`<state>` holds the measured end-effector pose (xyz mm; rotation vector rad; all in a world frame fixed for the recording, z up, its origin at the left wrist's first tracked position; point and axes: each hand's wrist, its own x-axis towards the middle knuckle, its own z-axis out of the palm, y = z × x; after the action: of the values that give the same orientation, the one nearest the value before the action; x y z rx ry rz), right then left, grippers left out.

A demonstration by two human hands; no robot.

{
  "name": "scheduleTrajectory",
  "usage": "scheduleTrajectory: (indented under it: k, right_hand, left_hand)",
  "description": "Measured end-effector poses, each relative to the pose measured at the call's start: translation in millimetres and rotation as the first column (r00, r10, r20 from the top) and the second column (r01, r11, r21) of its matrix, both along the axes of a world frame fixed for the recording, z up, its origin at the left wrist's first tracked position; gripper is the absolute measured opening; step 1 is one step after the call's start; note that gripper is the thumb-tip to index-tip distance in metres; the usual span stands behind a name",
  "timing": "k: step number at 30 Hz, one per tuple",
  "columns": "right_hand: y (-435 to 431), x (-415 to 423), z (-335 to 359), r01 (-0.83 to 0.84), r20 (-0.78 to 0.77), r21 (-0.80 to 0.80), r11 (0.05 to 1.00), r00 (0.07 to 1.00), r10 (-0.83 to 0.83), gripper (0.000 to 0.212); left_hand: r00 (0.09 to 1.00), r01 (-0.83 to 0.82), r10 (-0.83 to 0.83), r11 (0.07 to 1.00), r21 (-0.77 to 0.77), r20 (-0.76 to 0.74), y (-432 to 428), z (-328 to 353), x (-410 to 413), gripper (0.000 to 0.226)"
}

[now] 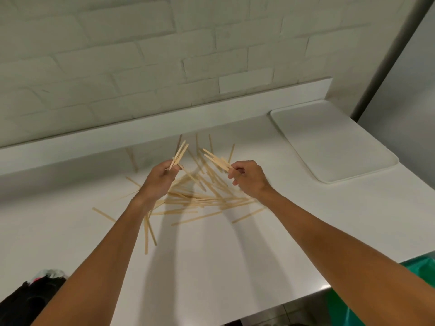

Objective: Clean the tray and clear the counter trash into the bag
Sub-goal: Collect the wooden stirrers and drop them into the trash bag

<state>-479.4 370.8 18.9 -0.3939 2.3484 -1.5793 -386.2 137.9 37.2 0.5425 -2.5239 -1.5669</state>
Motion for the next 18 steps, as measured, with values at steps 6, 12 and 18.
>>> scheduleTrajectory:
  k: [6, 12, 18]
  right_hand:
    - [-10.3, -1.5, -13.2, -0.034, 0.04, 0.018, 0.999, 0.999, 0.033, 0.016]
    - [-27.0, -4.4, -6.9, -0.082, 0.077, -0.017, 0.997, 0.994, 0.083, 0.015]
    - [-40.4, -2.8, 3.9, -0.186, 0.226, -0.072, 0.98, 0.954, 0.197, 0.015]
  left_hand:
    - [0.995, -0.076, 0.086, 0.984, 0.159, -0.058, -15.0, 3.4, -5.3, 0.02]
    - [0.994, -0.093, 0.103, 0.968, 0.231, -0.029, -10.5, 13.7, -20.1, 0.02]
    - [0.991, -0.131, 0.129, 0.926, 0.355, 0.029, 7.7, 6.0, -30.4, 0.02]
